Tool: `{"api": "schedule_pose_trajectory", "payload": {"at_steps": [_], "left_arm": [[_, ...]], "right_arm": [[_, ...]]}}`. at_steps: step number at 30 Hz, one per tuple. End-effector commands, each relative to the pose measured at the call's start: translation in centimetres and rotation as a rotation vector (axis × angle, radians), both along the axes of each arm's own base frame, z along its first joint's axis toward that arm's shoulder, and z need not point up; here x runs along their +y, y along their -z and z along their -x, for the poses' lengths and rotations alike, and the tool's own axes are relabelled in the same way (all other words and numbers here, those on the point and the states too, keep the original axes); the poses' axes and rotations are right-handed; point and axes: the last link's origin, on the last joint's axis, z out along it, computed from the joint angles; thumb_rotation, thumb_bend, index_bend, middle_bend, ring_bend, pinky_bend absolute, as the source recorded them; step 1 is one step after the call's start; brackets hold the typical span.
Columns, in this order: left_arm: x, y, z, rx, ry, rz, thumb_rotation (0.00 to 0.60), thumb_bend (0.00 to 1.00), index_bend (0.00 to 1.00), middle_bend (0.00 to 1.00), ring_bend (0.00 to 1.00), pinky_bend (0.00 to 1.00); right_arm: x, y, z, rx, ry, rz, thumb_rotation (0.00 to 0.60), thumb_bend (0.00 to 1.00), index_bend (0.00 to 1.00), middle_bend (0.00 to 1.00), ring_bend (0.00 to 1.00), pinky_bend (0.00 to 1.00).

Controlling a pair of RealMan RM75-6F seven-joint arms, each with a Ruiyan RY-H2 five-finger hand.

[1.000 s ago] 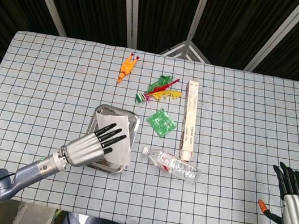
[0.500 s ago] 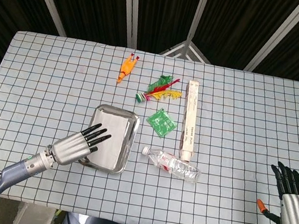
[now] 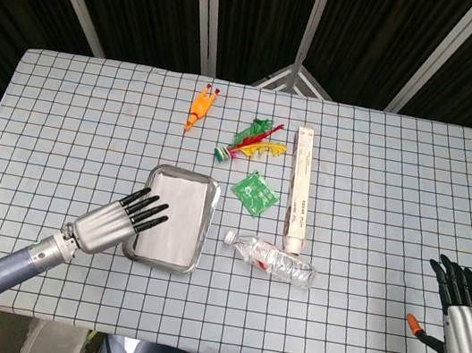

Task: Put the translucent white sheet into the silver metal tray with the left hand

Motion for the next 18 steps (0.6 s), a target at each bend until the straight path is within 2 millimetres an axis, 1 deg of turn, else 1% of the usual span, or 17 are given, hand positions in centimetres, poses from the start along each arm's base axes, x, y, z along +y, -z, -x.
{"api": "schedule_pose_trajectory", "payload": {"at_steps": [1,4,7,9,13,18], "left_arm": [[-0.1,-1.3,1.3,0.085,-0.149,0.053,0.6,0.34,0.0,0.0,0.0,0.0],[-0.4,-1.5,1.8,0.089,-0.232,0.064,0.6,0.51,0.0,0.0,0.0,0.0],[-1.1,-1.2,2.0,0.06,-0.305,0.07,0.6,0.62,0.0,0.0,0.0,0.0],[-1.6,-1.0,2.1,0.044,-0.338,0.072,0.6,0.67,0.0,0.0,0.0,0.0],[-2.2,-0.6,2.3,0.042,-0.383,0.094,0.6,0.72,0.0,0.0,0.0,0.0],[-2.4,0.0,1.5,0.051,-0.366,0.113,0.6,0.73,0.0,0.0,0.0,0.0]], "right_arm": [[0.0,0.0,-0.1,0.002,-0.002,-0.002,0.6,0.29,0.0,0.0,0.0,0.01],[0.0,0.1,-0.1,0.002,-0.001,-0.004,0.6,0.29,0.0,0.0,0.0,0.01],[0.0,0.1,0.0,-0.001,0.005,-0.006,0.6,0.29,0.0,0.0,0.0,0.01],[0.0,0.0,0.0,-0.002,0.006,-0.007,0.6,0.29,0.0,0.0,0.0,0.01],[0.0,0.1,0.0,-0.001,0.007,-0.009,0.6,0.29,0.0,0.0,0.0,0.01],[0.0,0.2,-0.1,0.0,0.004,-0.011,0.6,0.29,0.0,0.0,0.0,0.01]]}}
